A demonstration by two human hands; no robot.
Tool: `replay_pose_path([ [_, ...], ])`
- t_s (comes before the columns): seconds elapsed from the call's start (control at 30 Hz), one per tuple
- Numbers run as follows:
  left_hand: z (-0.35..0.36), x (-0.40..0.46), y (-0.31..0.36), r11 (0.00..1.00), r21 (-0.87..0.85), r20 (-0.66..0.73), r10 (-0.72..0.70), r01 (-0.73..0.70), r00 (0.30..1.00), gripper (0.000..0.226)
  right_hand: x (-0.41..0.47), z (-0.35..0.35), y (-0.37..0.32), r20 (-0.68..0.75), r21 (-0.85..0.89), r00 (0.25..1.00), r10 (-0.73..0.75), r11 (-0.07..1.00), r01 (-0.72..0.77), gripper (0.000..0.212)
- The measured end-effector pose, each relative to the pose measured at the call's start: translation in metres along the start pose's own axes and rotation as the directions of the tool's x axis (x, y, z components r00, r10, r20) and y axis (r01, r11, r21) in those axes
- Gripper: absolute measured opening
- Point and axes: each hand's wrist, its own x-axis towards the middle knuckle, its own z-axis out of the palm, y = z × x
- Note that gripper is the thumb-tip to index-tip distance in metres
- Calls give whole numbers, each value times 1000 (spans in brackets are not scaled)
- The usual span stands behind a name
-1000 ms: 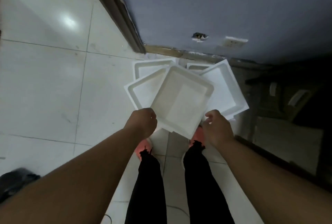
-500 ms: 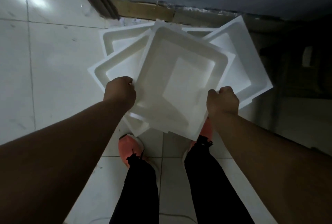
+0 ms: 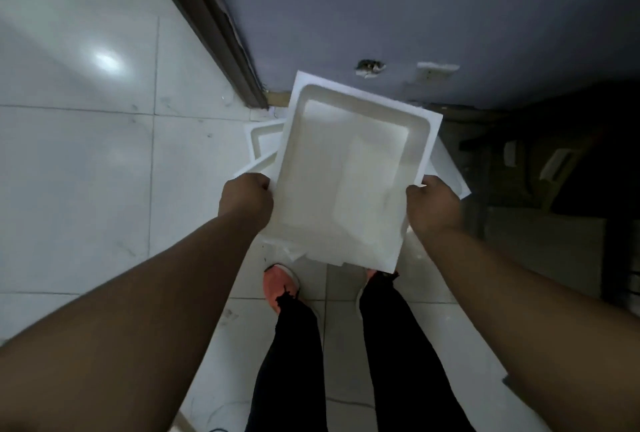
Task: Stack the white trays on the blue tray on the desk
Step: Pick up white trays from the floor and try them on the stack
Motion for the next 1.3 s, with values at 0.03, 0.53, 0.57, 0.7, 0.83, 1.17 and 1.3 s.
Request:
replay_pose_path([
  [0.03, -22, -21, 5, 1000, 0, -2, 10, -10, 1000, 18, -20, -23, -13, 6, 19, 1000, -16, 1000, 16, 21],
  [0.53, -177, -268, 77, 937, -153, -65, 306, -313, 950, 16, -280, -286, -40, -271, 307, 951, -151, 922, 234, 15],
  [0.57, -179, -283, 85, 925, -166, -78, 332, -341, 940, 15, -292, -303, -34, -293, 318, 942, -162, 913, 256, 13],
  [0.7, -179, -340, 112, 884, -186, -79, 422, -429, 903, 25, -320, -353, 4, -367, 342, 912, -181, 886, 313, 13],
  [0.83, -164, -391, 146, 851, -226, -80, 468, -473, 880, 19, -339, -400, 53, -385, 385, 907, -172, 863, 327, 22],
  [1.17, -73, -547, 285, 743, -321, -68, 601, -588, 796, 18, -378, -539, 228, -543, 444, 825, -158, 779, 442, 23],
  [1.3, -44, -594, 333, 688, -363, -85, 647, -628, 758, 17, -384, -576, 288, -517, 525, 850, -97, 748, 405, 30],
])
